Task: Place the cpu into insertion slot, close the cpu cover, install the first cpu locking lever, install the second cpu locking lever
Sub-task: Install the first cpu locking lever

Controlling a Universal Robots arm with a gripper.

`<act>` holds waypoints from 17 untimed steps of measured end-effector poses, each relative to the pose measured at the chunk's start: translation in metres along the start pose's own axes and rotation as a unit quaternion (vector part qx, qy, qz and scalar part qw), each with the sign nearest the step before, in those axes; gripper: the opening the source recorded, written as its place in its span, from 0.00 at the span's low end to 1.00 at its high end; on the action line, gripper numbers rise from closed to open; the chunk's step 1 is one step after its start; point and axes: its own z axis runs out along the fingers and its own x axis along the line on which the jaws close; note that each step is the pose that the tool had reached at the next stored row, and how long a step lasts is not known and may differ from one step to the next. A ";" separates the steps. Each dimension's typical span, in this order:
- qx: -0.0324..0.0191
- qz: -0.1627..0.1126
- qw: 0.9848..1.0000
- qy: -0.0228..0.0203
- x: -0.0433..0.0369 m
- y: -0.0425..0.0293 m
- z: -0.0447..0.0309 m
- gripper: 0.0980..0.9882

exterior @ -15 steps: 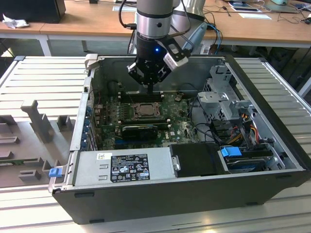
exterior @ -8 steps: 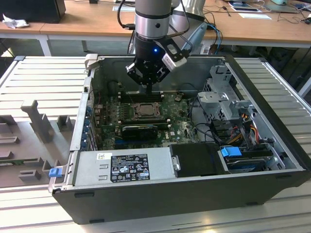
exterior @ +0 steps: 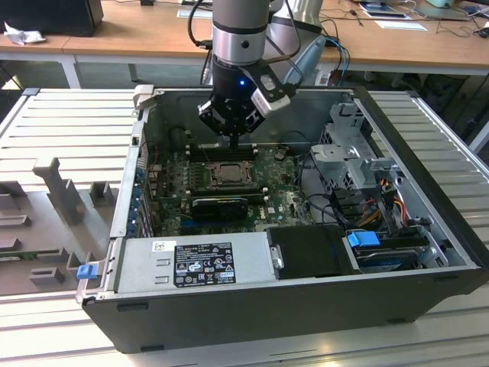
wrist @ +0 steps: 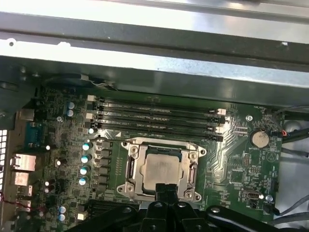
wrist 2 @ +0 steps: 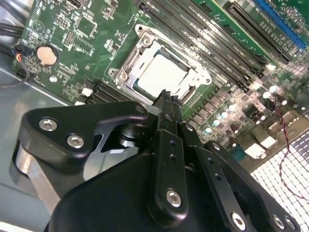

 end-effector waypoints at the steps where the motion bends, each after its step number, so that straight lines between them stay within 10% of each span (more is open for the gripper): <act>1: 0.000 0.001 1.000 -0.001 0.0019 0.0002 0.0002 0.01; 17: 0.000 0.026 1.000 -0.001 0.0116 0.0012 0.0010 0.01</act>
